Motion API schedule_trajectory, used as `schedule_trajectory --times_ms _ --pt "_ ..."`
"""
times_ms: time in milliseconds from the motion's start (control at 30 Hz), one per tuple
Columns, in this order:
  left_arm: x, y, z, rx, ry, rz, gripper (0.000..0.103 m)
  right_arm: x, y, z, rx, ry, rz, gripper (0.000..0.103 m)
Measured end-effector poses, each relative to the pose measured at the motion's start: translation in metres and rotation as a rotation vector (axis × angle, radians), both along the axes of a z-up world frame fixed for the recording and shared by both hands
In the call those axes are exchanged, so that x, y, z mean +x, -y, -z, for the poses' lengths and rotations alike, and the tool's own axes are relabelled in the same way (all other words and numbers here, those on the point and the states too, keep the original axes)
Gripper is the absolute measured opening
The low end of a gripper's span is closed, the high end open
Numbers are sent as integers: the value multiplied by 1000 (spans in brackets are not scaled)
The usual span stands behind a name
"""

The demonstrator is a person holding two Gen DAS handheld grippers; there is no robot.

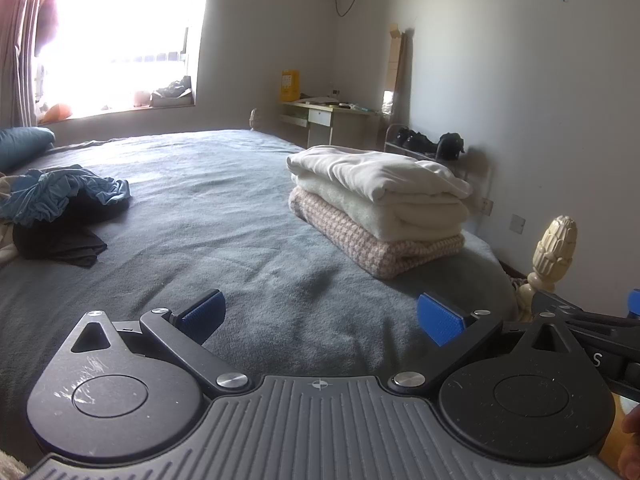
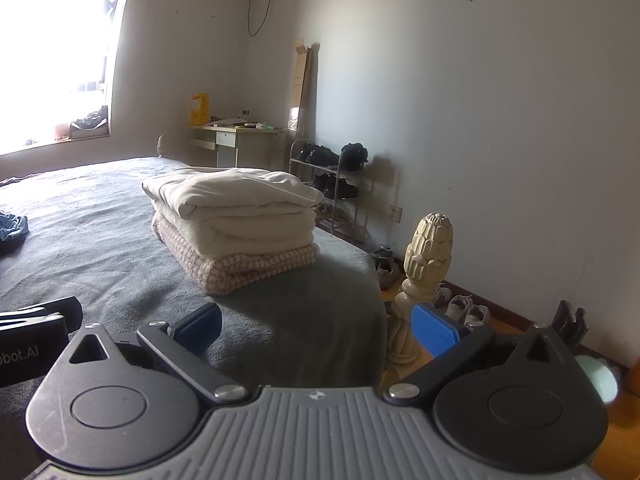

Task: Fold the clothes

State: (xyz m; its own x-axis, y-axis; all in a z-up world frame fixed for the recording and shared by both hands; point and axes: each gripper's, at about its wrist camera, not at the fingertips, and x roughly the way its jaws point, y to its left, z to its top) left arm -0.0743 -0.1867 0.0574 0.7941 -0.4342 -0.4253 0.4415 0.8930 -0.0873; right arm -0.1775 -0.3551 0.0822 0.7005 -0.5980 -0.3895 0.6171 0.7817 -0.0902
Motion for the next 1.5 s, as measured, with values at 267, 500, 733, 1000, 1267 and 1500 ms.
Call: schedule_trajectory --times_ms 267,500,733,1000,1267,1500 --pt "-1 0 0 -1 1 3 103 0 -3 0 -1 -1 2 103" --pt "-1 0 0 0 0 3 103 -1 -4 0 -5 -3 1 103" --pt "-1 1 0 0 3 3 103 0 -6 0 -8 -2 0 103" --pt "-1 0 0 1 1 2 103 0 -6 -1 -11 -2 3 103" --pt "-2 -1 -1 -1 3 0 103 0 -4 -1 -10 -1 6 103" --pt "-2 -2 -1 -2 6 0 103 2 -4 -2 -14 -1 0 103"
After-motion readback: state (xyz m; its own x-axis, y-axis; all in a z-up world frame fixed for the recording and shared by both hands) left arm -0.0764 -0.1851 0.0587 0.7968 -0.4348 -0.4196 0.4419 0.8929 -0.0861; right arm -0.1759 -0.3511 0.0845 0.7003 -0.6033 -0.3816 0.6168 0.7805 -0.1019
